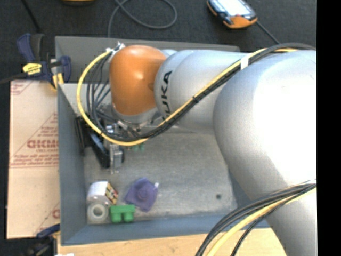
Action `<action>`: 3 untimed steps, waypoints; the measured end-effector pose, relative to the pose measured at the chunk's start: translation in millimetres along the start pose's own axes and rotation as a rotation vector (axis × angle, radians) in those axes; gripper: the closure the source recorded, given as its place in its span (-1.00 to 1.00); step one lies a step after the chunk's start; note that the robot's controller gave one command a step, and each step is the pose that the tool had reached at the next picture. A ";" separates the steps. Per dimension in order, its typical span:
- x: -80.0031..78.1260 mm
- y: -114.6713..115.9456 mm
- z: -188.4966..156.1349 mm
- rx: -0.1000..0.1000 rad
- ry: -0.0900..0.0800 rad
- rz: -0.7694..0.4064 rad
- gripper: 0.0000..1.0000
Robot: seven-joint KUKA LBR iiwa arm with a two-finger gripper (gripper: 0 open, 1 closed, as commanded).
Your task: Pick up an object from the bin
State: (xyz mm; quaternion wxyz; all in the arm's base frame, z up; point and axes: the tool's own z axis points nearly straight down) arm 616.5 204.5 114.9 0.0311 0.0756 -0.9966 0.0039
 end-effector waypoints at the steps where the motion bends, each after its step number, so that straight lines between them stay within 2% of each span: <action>1: 11.9 7.4 -48.1 -0.005 -0.048 0.058 1.00; 2: 10.9 -5.3 -79.1 -0.001 -0.045 0.047 1.00; 3: 31.3 -1.9 -138.9 -0.002 -0.050 0.066 1.00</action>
Offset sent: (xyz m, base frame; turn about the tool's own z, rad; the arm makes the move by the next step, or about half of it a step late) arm 0.0026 -0.0132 0.1196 0.0373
